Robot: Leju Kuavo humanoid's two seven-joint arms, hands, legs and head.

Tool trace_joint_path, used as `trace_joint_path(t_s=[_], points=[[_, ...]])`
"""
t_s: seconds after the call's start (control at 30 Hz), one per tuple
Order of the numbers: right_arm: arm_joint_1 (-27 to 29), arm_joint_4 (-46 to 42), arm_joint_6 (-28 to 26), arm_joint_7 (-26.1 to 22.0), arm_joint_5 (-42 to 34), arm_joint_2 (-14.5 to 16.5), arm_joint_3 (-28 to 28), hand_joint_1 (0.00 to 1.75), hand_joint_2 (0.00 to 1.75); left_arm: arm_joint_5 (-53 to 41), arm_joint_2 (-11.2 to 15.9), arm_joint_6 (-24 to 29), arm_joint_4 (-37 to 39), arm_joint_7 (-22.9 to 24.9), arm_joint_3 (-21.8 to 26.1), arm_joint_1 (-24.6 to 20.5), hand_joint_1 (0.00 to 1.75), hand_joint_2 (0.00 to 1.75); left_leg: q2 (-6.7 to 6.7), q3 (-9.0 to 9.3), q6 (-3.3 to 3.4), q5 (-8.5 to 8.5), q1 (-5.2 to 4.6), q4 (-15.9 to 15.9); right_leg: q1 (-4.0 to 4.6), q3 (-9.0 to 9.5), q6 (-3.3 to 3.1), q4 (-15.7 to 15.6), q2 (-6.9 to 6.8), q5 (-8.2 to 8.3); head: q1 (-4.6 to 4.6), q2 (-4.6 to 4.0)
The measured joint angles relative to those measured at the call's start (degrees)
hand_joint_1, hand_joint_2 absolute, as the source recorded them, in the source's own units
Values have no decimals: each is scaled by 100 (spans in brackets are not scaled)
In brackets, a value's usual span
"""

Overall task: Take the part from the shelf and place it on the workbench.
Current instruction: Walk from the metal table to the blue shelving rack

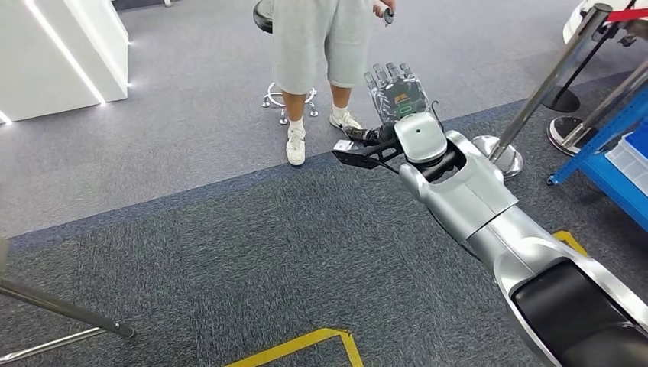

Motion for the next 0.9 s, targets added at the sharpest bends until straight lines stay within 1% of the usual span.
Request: trace_joint_path(t_s=[0.03, 0.07, 0.1, 0.13, 0.17, 0.2, 0.23, 0.27, 0.3, 0.33, 0.37, 0.4, 0.43, 0.47, 0.5, 0.53, 0.57, 0.6, 0.63, 0.67, 0.7, 0.73, 0.77, 0.8, 0.83, 0.87, 0.9], points=[[-12, -21, -1, 11, 14, 8, -9, 0, 0, -5, -5, -1, 0, -2, 1, 2, 0, 175, -155, -98, -17, -140, 15, 230, -23, 25, -29, -28, 47, 9, -1, 0], [-18, -37, 0, 19, 25, 18, -13, 0, 0, -10, -8, -2, 0, -3, 1, 9, 0, 175, -339, -263, -28, -318, 28, 584, -29, 34, -48, -38, 94, 9, -2, 0], [-14, -43, 3, 23, 30, 28, -14, 0, 0, -13, -9, -3, 0, -4, 1, 17, 0, 175, -454, -476, -37, -487, 30, 993, -29, 36, -62, -35, 147, 6, -4, 1], [3, -47, 5, 24, 31, 36, -14, 0, 0, -15, -7, -3, 0, -4, 1, 22, 0, 175, -502, -674, -47, -585, 32, 1339, -26, 36, -71, -28, 205, 3, -3, 1], [22, -51, 7, 24, 31, 38, -15, 0, 0, -18, -5, -3, 0, -4, 1, 27, 0, 175, -524, -805, -52, -577, 31, 1523, -22, 38, -76, -16, 265, -5, -3, 0], [35, -55, 7, 25, 31, 38, -15, 0, 0, -20, -3, -3, 0, -4, 1, 32, 0, 175, -531, -831, -51, -453, 32, 1482, -22, 40, -77, 2, 326, -17, -3, 0], [40, -63, 7, 25, 31, 38, -16, 0, 0, -21, -2, -3, 0, -4, 1, 38, 0, 175, -543, -747, -44, -233, 35, 1210, -25, 44, -71, 28, 388, -35, -3, -1], [41, -71, 7, 26, 31, 38, -17, 0, 0, -22, -2, -3, 0, -4, 1, 45, 0, 175, -591, -602, -35, 5, 41, 806, -32, 44, -56, 60, 447, -59, -3, -1], [39, -80, 7, 26, 31, 38, -19, 0, 0, -22, -2, -3, 0, -4, 1, 50, 0, 175, -675, -451, -26, 174, 45, 436, -29, 32, -33, 98, 500, -80, -2, -1], [39, -86, 8, 26, 31, 38, -20, 0, 0, -22, -2, -3, 0, -4, 1, 47, 0, 175, -748, -340, -14, 276, 46, 169, -31, 11, -5, 128, 548, -94, -2, -1], [42, -89, 8, 26, 31, 38, -21, 0, 0, -22, -2, -3, 0, -5, 0, 40, 0, 175, -808, -291, 1, 296, 40, 44, -36, -13, 27, 146, 587, -97, 0, -1], [45, -93, 9, 26, 31, 37, -23, 0, 0, -22, -1, -3, 0, -7, -1, 30, 0, 175, -823, -278, 17, 280, 28, 27, -41, -33, 60, 148, 626, -88, 0, 0], [46, -97, 9, 26, 31, 31, -29, 0, 0, -22, -1, -3, 0, -8, -1, 15, 0, 175, -792, -276, 45, 291, 27, 13, -50, -43, 92, 139, 664, -76, 1, 1], [46, -100, 9, 27, 31, 22, -38, 0, 0, -23, -2, -3, 0, -9, -1, 7, 0, 131, -750, -263, 79, 307, 33, -13, -57, -49, 119, 151, 664, -86, 2, 0], [40, -105, 9, 27, 31, 13, -46, 0, 0, -23, -3, -3, 0, -10, -1, 5, 0, 87, -703, -247, 121, 324, 41, -41, -53, -80, 143, 221, 606, -142, 3, 0], [34, -108, 9, 28, 31, 3, -55, 0, 0, -24, -4, -3, 0, -11, -1, 8, 0, 44, -648, -233, 161, 339, 48, -68, -50, -158, 164, 394, 516, -256, 5, 0], [35, -112, 10, 29, 31, -6, -61, 0, 0, -24, -4, -3, 0, -13, -1, 17, 0, 0, -592, -224, 191, 344, 44, -82, -56, -293, 181, 690, 401, -424, 7, -1], [43, -115, 10, 30, 31, -11, -64, 0, 0, -24, -4, -3, 0, -13, -1, 26, 0, 0, -542, -224, 211, 340, 34, -86, -61, -472, 199, 1063, 308, -606, 8, 0], [60, -115, 11, 31, 31, -17, -67, 0, 0, -25, -4, -3, 0, -13, -1, 30, 0, 0, -488, -224, 219, 335, 24, -85, -72, -649, 215, 1425, 262, -744, 8, 0], [81, -115, 11, 31, 31, -26, -69, 0, 0, -25, -4, -3, 0, -13, -1, 31, 0, 0, -435, -222, 224, 327, 18, -85, -81, -764, 225, 1653, 235, -794, 8, 1], [97, -114, 10, 31, 31, -33, -71, 0, 0, -25, -4, -3, 0, -13, -1, 29, 0, 0, -383, -216, 226, 318, 13, -84, -85, -780, 226, 1677, 219, -743, 8, 1], [106, -114, 8, 31, 31, -40, -76, 0, 0, -25, -4, -3, 0, -12, -1, 28, 0, 0, -327, -204, 223, 306, 10, -84, -83, -678, 218, 1471, 195, -593, 8, 1], [107, -115, 6, 31, 34, -45, -84, 0, 0, -25, -4, -1, 0, -9, -1, 28, 0, 0, -274, -184, 217, 290, 6, -83, -72, -488, 195, 1101, 129, -393, 8, 1], [102, -115, 4, 31, 38, -46, -92, 0, 0, -25, -5, 2, 0, -4, -1, 30, 0, 0, -221, -163, 202, 271, -5, -83, -34, -277, 164, 700, -10, -249, 8, 0], [95, -116, 1, 29, 42, -43, -99, 0, 0, -24, -5, 6, 0, 5, -1, 30, 0, 0, -166, -143, 181, 250, -18, -80, 8, -111, 125, 370, -125, -147, 7, 1], [89, -116, -2, 28, 50, -36, -103, 0, 0, -21, -6, 10, 0, 23, -1, 28, 0, 0, -109, -125, 158, 230, -31, -79, 49, -16, 92, 175, -210, -111, 7, 0], [85, -115, -3, 26, 60, -30, -104, 0, 0, -16, -7, 13, 0, 44, -1, 24, 0, 0, -47, -110, 131, 213, -42, -82, 84, 12, 64, 101, -231, -129, 5, -1]])
